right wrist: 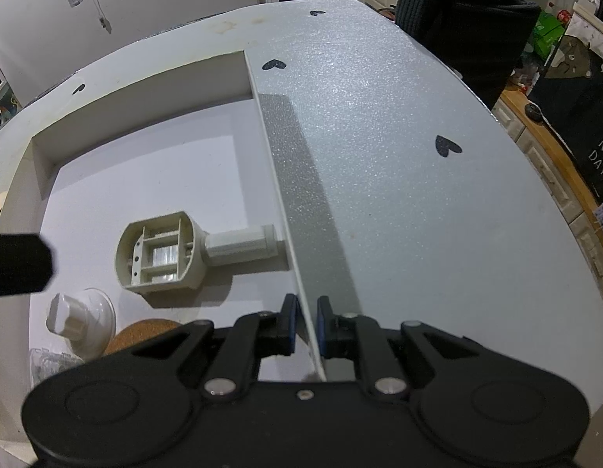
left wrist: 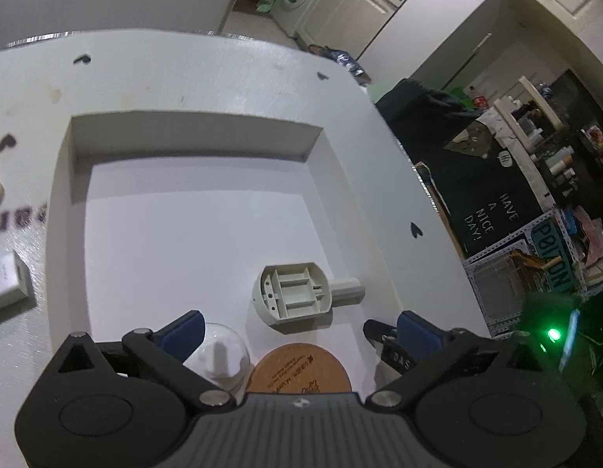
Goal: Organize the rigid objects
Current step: 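Move the left tool back and close on the salmon wooden wedge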
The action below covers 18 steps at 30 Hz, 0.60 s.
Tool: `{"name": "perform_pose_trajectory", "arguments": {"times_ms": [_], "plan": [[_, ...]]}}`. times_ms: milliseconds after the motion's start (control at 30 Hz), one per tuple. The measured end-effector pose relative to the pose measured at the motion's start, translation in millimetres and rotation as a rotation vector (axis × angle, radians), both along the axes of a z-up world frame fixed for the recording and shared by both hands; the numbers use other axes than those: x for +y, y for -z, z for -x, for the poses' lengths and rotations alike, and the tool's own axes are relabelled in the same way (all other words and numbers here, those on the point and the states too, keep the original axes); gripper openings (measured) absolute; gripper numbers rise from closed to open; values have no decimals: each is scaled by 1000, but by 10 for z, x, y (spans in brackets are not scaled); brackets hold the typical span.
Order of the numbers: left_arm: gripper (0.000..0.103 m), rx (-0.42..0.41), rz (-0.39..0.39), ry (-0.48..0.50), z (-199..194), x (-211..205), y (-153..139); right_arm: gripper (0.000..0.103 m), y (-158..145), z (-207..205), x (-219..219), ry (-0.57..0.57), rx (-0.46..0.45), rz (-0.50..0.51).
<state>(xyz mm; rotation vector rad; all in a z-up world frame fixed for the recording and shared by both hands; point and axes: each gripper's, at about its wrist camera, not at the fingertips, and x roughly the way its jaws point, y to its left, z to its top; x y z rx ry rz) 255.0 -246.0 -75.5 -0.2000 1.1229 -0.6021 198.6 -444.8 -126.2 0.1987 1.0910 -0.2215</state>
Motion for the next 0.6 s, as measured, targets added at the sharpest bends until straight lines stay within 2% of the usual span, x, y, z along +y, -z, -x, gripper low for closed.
{"name": "perform_pose_trajectory", "arguments": {"times_ms": [233,433,600], "plan": [[103,-102,-5,4,75,256,-250,12,-6,4,6,-1,-2,3],[103,-232,-56,-85,-32,640,-498,12,-10,9,14,-4,-6,5],[103,-286,-105,-172,-146,1022,-564,12,-8,14,16,-4,-7,3]]}}
